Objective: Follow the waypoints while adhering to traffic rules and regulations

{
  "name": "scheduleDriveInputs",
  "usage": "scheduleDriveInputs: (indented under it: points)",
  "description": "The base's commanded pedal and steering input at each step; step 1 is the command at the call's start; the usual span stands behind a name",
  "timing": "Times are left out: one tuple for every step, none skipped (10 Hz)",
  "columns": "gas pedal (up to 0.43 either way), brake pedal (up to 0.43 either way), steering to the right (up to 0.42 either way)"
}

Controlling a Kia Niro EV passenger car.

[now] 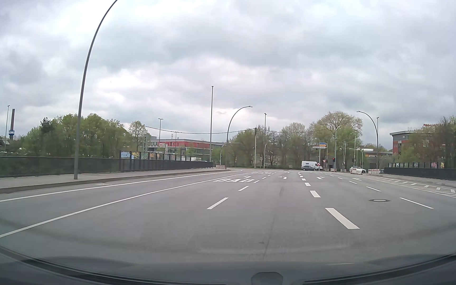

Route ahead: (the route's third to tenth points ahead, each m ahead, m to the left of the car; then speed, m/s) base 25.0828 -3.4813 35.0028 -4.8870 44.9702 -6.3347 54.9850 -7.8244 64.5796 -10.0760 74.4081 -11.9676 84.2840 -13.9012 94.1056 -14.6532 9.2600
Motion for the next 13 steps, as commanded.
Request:
scheduleDriveInputs:
  points:
    - [0.138,0.000,0.055]
    - [0.130,0.000,0.055]
    - [0.130,0.000,0.055]
    - [0.118,0.000,0.055]
    - [0.118,0.000,0.054]
    - [0.118,0.000,0.050]
    - [0.098,0.000,0.046]
    - [0.087,0.000,0.041]
    - [0.087,0.000,0.038]
    - [0.087,0.006,0.037]
    - [0.087,0.000,0.036]
    - [0.087,0.000,0.035]
    - [0.087,0.000,0.033]
